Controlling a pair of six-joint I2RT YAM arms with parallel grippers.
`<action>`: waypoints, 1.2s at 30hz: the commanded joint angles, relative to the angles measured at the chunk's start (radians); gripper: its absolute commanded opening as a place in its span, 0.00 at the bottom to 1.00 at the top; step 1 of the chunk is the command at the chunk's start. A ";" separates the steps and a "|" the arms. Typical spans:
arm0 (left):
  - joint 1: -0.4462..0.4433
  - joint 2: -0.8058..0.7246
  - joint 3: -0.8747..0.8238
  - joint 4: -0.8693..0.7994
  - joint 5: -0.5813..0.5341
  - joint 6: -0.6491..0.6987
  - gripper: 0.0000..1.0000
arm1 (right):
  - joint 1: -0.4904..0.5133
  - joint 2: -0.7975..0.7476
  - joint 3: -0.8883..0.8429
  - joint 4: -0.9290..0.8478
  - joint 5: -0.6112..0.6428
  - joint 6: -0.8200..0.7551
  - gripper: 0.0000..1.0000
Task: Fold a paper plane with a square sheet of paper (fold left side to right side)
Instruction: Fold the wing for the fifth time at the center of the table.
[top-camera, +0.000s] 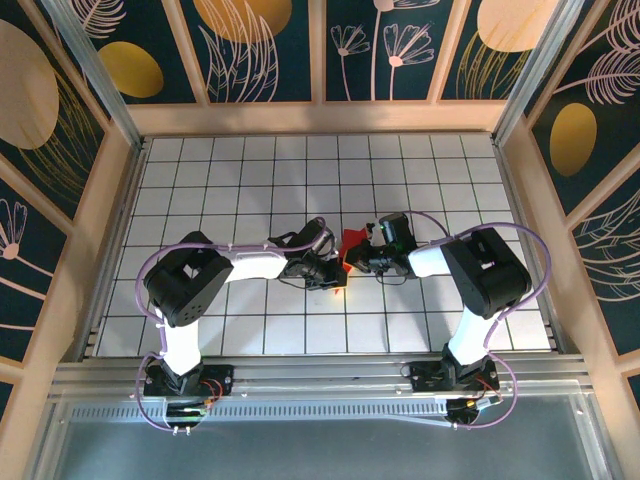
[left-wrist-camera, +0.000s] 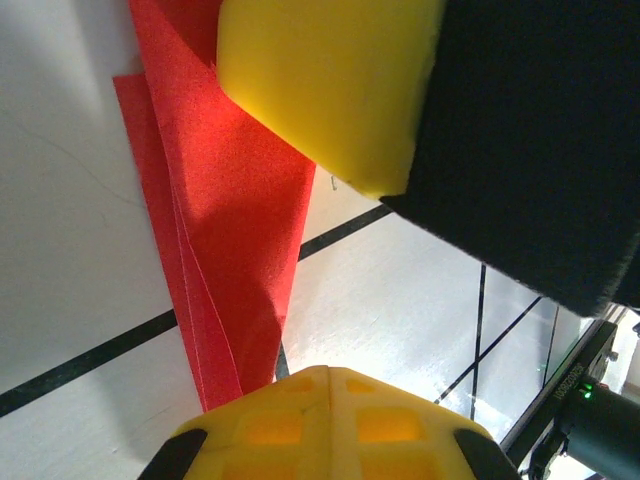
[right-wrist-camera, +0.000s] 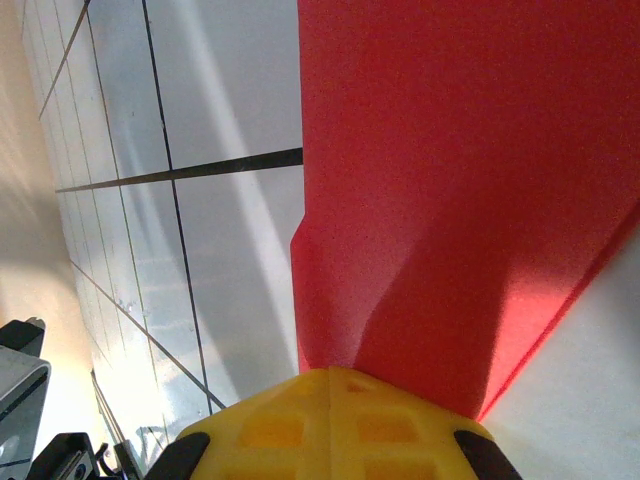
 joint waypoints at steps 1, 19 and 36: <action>-0.003 0.014 -0.015 -0.011 0.009 0.007 0.00 | 0.010 0.068 -0.024 -0.141 0.066 -0.029 0.00; -0.003 0.001 -0.068 0.009 0.001 -0.007 0.00 | 0.011 0.071 -0.018 -0.155 0.076 -0.035 0.00; -0.004 -0.008 -0.104 -0.001 -0.008 -0.003 0.00 | 0.009 0.072 -0.011 -0.173 0.081 -0.045 0.00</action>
